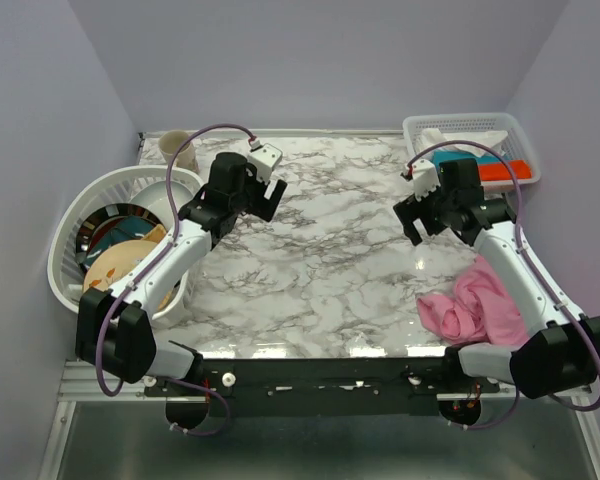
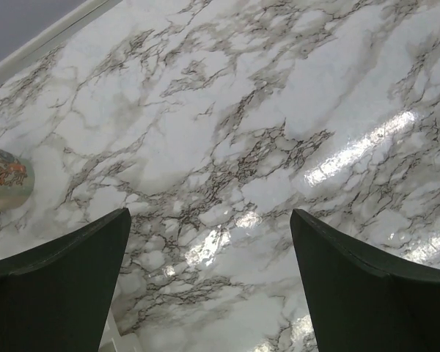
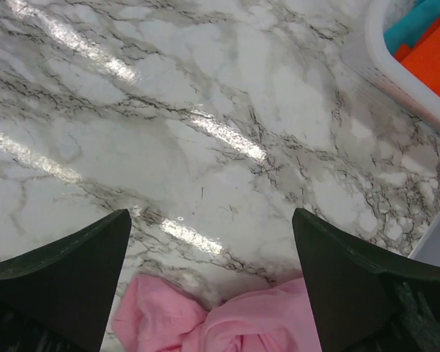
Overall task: Roll the t-shirts
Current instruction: Pick up the T-shirt at the corner of the board.
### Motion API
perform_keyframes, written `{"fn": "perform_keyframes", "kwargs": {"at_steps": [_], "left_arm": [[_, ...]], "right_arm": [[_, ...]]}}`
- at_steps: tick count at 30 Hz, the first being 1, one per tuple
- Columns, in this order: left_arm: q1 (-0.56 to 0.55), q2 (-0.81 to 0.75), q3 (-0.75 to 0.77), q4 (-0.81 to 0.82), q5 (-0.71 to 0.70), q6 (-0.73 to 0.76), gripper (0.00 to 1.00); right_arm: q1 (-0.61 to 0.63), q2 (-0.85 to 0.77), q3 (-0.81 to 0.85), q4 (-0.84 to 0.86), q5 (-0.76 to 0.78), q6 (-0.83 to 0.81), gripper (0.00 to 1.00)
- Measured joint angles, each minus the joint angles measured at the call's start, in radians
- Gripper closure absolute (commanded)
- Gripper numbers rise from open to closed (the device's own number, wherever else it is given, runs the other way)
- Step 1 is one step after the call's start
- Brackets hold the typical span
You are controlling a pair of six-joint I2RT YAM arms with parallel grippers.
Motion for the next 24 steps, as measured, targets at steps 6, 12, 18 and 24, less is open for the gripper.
{"fn": "perform_keyframes", "kwargs": {"at_steps": [6,12,18,24], "left_arm": [[-0.003,-0.011,-0.008,-0.001,0.014,0.0,0.01],[-0.002,-0.023,-0.012,-0.006,0.018,0.005,0.01],[-0.002,-0.029,-0.027,-0.01,0.031,0.019,0.01],[-0.002,-0.031,-0.044,-0.016,0.043,0.031,0.01]], "right_arm": [[0.0,0.057,0.06,-0.052,-0.088,-0.026,0.0],[0.001,0.079,0.071,-0.08,-0.119,-0.084,0.2],[-0.004,0.089,-0.01,-0.095,-0.008,-0.154,0.25],[-0.046,0.094,-0.15,-0.094,0.117,-0.185,0.26]]}}
